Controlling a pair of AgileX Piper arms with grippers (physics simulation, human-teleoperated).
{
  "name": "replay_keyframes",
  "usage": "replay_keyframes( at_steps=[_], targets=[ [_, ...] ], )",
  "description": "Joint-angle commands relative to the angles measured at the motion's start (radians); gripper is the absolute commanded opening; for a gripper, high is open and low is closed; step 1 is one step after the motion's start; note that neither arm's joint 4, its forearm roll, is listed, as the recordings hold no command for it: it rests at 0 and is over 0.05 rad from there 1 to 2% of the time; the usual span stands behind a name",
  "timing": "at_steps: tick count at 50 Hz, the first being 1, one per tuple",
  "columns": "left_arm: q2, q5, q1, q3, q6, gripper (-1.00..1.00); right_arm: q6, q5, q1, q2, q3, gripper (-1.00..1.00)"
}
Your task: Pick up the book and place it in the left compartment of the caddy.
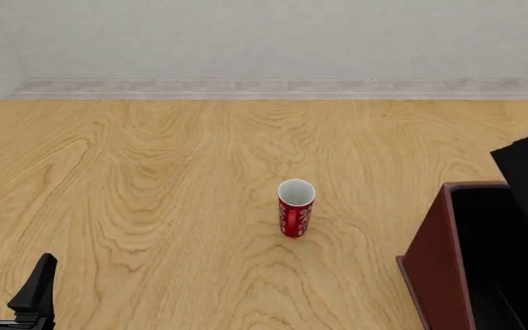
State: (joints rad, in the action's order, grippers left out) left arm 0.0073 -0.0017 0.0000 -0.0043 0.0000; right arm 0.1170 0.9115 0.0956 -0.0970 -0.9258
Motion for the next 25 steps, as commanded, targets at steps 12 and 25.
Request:
replay_keyframes(
  at_steps=[12,25],
  targets=[
    [0.0,0.0,0.0,0.0,0.0,1.0,-0.065,0.089,-0.06,0.063,-0.018,-1.0],
    [0.0,0.0,0.0,0.0,0.0,1.0,-0.074,0.107,-0.125,0.082,0.007,-1.0]
  ],
)
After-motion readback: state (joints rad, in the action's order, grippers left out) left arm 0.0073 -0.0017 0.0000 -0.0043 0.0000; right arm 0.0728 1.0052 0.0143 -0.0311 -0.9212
